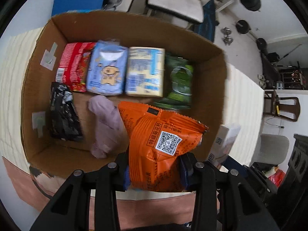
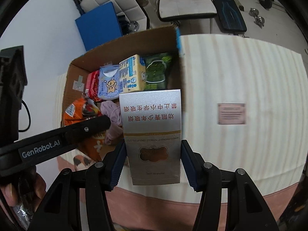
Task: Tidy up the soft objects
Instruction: 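Carry the orange bag and white booklet box over the cardboard box, then lower both items into the box and open both tools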
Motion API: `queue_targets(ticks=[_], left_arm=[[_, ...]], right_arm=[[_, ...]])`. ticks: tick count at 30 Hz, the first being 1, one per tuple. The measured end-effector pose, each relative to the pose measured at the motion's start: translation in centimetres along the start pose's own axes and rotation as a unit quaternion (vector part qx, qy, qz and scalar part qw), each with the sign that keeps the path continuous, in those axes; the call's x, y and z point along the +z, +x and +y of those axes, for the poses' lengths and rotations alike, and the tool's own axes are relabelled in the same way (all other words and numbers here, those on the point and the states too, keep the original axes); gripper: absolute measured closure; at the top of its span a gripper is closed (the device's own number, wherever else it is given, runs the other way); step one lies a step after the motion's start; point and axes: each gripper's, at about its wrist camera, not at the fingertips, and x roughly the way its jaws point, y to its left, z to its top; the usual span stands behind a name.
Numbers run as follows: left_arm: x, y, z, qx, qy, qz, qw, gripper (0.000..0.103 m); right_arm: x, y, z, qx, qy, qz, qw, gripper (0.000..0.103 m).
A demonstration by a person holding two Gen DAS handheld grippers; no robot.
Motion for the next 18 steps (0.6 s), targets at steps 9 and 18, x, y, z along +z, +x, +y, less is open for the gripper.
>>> queue_targets(ticks=[9, 18], left_arm=[[3.4, 3.9, 2.3, -0.019, -0.003, 0.061, 0.9980, 0.067], [3.6, 7.5, 1.6, -0.020, 0.015, 0.125, 0.9919, 0.065]], right_arm=[[2.1, 7.1, 2.6, -0.039, 0.008, 0.035, 0.999, 0.045], [2.1, 9.6, 2.5, -0.074, 0.019, 0.048, 0.996, 0.044]])
